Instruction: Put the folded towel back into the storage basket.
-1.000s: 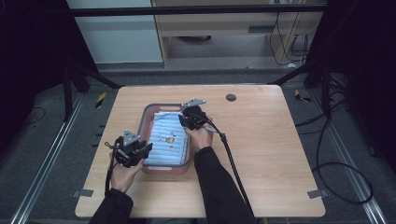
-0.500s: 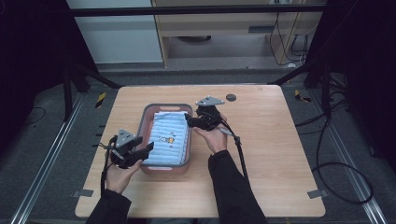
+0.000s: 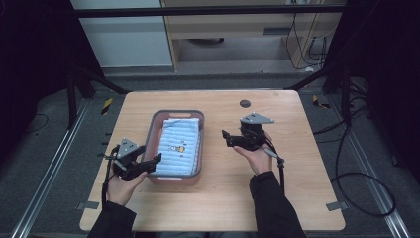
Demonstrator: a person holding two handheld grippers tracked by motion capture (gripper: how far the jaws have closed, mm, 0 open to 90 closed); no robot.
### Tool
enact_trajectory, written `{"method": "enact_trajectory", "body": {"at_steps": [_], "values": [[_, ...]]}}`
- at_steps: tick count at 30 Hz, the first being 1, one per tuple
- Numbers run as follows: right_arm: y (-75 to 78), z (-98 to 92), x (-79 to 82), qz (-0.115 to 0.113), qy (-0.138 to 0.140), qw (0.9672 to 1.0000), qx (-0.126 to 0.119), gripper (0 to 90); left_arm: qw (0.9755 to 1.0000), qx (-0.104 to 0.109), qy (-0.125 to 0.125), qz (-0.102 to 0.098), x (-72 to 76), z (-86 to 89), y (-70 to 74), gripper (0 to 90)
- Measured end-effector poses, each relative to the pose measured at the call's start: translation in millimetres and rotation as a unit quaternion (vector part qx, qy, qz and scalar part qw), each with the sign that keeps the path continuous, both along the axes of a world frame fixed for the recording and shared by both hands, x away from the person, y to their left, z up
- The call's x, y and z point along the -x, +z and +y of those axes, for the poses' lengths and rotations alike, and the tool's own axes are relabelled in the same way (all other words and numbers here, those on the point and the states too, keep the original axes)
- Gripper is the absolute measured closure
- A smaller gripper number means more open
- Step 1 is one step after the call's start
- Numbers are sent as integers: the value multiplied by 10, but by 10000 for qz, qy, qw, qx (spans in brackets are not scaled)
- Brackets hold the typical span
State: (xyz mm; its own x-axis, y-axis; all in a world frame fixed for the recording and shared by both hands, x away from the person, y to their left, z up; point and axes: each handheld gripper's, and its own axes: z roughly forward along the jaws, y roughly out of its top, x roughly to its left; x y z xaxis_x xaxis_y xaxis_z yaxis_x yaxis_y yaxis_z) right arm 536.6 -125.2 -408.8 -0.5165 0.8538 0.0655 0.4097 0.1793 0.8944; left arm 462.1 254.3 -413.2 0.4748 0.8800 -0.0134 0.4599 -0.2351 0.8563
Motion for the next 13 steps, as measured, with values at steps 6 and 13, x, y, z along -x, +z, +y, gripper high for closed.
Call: {"method": "enact_trajectory", "body": {"at_steps": [6,13], "values": [[-56,-343,126,20,-234,9997,49,187,9999,-103,17,-52,12,71,-20,264],[-136,-632,262,17,-385,9992,106,184,9999,-88,75,-112,31,162,-22,262]]}}
